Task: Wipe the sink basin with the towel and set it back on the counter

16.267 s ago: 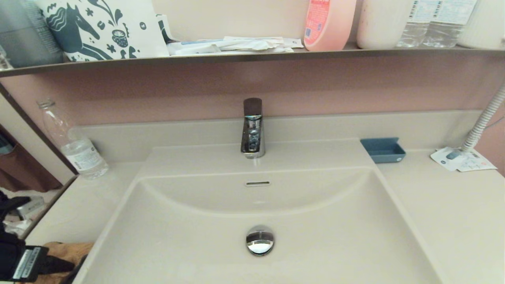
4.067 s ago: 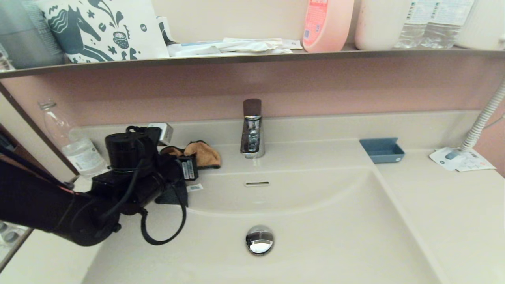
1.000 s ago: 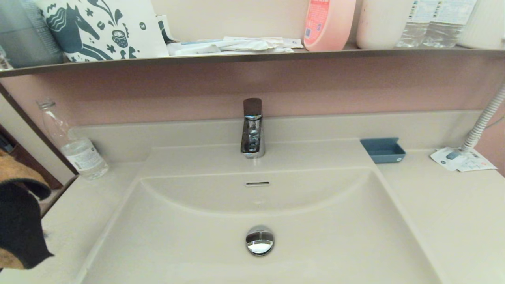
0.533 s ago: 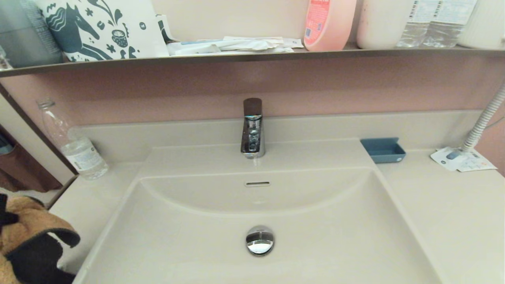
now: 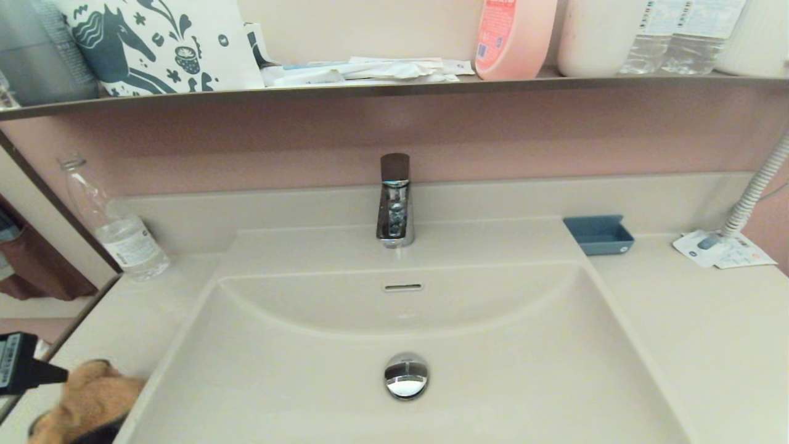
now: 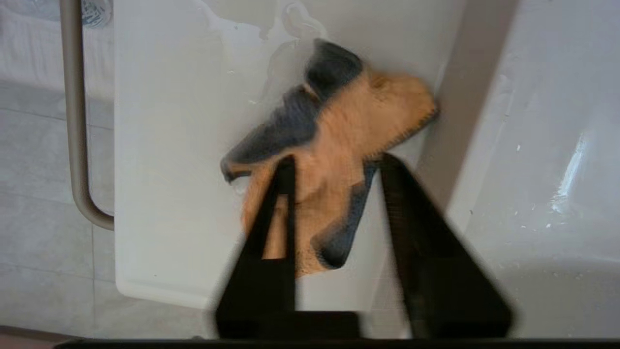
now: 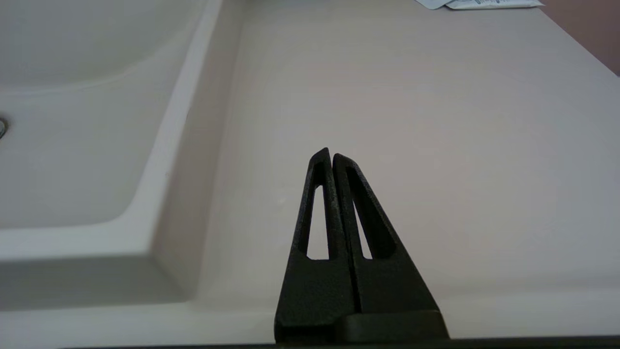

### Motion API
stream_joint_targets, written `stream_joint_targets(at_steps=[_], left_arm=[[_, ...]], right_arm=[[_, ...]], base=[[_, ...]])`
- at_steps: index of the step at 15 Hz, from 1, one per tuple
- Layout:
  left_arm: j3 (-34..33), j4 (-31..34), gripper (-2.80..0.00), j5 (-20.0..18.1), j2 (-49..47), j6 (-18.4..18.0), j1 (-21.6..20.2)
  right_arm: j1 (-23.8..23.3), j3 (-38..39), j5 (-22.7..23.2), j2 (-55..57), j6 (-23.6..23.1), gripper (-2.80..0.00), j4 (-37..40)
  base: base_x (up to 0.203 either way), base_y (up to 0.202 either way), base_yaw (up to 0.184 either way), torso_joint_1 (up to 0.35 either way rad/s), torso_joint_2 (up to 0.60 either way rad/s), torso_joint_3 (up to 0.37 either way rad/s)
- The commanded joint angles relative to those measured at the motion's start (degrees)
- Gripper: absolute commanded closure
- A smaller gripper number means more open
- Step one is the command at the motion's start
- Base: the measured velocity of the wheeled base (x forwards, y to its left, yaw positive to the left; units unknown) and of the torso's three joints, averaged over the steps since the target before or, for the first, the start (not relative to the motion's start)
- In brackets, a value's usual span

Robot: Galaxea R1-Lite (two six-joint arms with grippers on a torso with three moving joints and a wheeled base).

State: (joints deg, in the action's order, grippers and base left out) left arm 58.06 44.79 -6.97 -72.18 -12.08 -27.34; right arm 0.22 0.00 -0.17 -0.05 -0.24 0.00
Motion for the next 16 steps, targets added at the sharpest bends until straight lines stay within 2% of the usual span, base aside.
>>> stream_joint_targets(at_steps=[1,4,6,7,10,12,13,16], left_arm=[[0.29,0.39,-2.80,0.25,-0.35,-0.20,-0.08],[2.12,0.47,-2.80,0.18,0.42,-0.23,0.31],[2.73,0.39,-2.80,-0.13,1.93,-0.11,2.80],[2.82,0.30,0.00,-0.33,2.59,0.01,4.59],[2.71,-0.90,0.00,-3.31,2.78,1.99,8.64],[2.06,-4.91,0.00,-10.11,3.64,2.82,8.81],[1.76,-6.25,0.00,-13.26,4.00,4.34,8.88],[1.38,-7.02,0.00,-17.03,8.18,9.14,11.79]], right_arm=[[0.04,0.00,-0.01,0.05,-0.03,0.00,0.00],[0.04,0.00,-0.01,0.05,-0.03,0.00,0.00],[0.04,0.00,-0.01,0.05,-0.03,0.00,0.00],[0.04,0.00,-0.01,0.05,-0.03,0.00,0.00],[0.04,0.00,-0.01,0.05,-0.03,0.00,0.00],[0.04,0.00,0.00,0.05,-0.03,0.00,0.00],[0.04,0.00,-0.01,0.05,-0.03,0.00,0.00],[0.04,0.00,-0.01,0.05,-0.03,0.00,0.00]], base=[[0.000,0.000,0.000,0.000,0.00,0.000],[0.000,0.000,0.000,0.000,0.00,0.000],[0.000,0.000,0.000,0.000,0.00,0.000],[0.000,0.000,0.000,0.000,0.00,0.000],[0.000,0.000,0.000,0.000,0.00,0.000],[0.000,0.000,0.000,0.000,0.00,0.000],[0.000,0.000,0.000,0.000,0.00,0.000],[0.000,0.000,0.000,0.000,0.00,0.000]])
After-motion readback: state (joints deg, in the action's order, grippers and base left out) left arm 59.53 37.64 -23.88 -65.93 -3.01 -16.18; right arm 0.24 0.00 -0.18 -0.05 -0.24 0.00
